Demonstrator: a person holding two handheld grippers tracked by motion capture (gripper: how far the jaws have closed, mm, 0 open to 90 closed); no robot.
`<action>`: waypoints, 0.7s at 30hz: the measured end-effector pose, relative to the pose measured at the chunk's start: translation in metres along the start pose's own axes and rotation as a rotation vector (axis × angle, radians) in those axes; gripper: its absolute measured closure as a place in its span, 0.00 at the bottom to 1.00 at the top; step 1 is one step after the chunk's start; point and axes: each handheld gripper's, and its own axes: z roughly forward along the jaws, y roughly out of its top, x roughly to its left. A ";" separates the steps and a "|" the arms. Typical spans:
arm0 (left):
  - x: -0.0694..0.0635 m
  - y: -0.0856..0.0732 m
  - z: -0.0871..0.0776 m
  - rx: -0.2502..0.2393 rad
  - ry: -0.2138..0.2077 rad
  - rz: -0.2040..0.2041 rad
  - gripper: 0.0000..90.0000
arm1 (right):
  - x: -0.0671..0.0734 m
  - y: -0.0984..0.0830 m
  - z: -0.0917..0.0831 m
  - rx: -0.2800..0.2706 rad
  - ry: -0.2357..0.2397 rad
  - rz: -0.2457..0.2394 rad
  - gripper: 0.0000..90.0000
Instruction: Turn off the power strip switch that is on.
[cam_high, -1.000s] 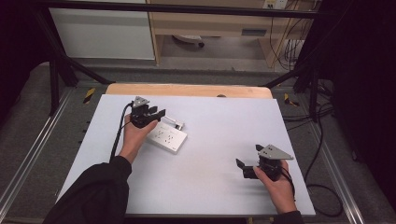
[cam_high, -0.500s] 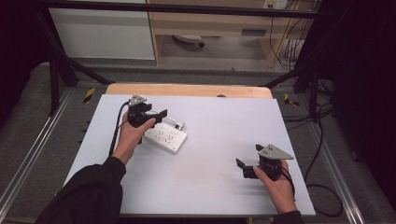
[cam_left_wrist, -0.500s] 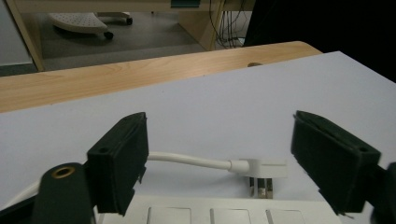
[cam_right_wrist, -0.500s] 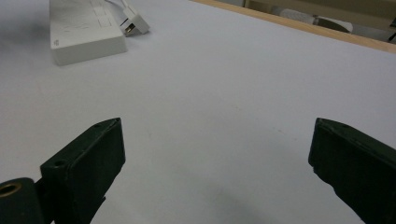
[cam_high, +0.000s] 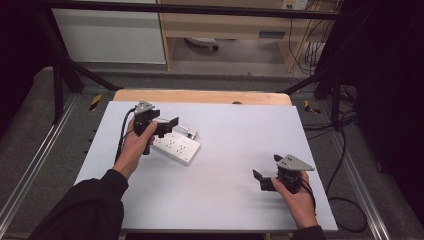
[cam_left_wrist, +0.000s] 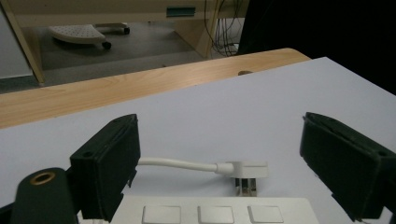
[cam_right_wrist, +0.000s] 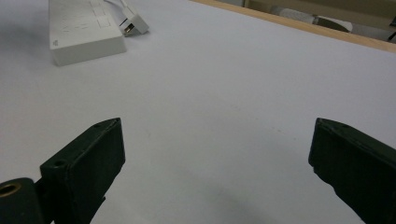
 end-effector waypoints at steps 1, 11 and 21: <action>-0.001 0.001 -0.001 0.000 -0.005 0.001 0.12 | 0.000 0.000 0.000 0.000 -0.001 0.000 0.05; -0.010 0.003 -0.014 0.018 -0.029 0.025 0.09 | 0.000 0.000 0.000 -0.001 0.000 0.000 0.05; -0.019 0.002 -0.033 0.014 -0.064 0.029 0.08 | 0.001 0.000 0.000 0.003 -0.001 0.000 0.05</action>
